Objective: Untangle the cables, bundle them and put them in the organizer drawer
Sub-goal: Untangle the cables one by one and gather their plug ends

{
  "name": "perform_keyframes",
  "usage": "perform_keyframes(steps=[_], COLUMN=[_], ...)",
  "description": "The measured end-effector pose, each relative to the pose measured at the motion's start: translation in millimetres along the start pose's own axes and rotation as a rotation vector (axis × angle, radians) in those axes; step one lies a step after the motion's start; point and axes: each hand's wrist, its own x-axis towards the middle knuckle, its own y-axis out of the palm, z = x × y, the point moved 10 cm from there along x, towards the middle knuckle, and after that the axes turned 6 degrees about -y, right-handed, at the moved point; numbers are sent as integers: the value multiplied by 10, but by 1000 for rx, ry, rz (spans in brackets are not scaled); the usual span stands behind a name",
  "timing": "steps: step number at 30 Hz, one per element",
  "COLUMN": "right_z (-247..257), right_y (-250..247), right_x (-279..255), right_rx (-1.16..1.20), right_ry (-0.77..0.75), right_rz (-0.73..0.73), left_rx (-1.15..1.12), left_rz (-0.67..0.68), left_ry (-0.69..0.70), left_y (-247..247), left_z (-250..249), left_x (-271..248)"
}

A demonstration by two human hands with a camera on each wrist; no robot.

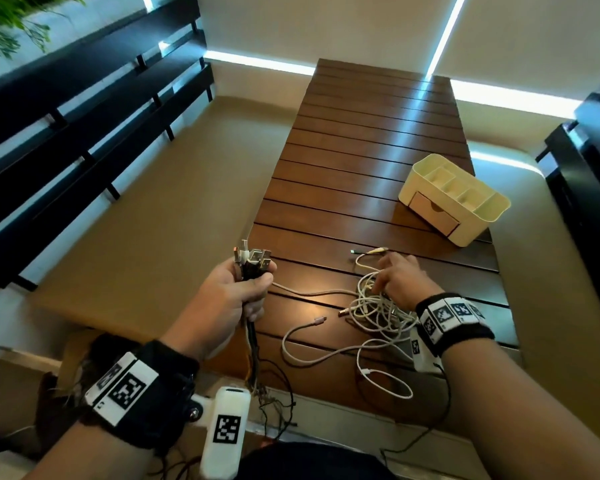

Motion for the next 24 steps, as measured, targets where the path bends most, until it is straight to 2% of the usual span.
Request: perform_keyframes(steps=[3, 10, 12, 15, 18, 21, 22, 24], right_z=[11, -123, -167, -179, 28, 191, 207, 257], right_y=[20, 182, 234, 171, -258, -790, -837, -789], right_x=[-26, 9, 15, -28, -193, -435, -456, -456], right_rx=[-76, -167, -82, 130, 266, 599, 669, 641], right_ry=[6, 116, 149, 147, -19, -172, -180, -156], right_rz=[-49, -63, -48, -116, -314, -613, -637, -592], left_rx=[6, 44, 47, 37, 23, 11, 10, 14], left_rz=[10, -30, -29, -32, -41, -32, -21, 6], left_ry=[-4, -8, -7, -3, 8, 12, 15, 19], left_y=[35, 2, -5, -13, -29, 20, 52, 121], left_z=[-11, -28, -27, -33, -34, -35, -38, -40], left_x=[-2, -75, -94, -128, -144, -135, -131, -129])
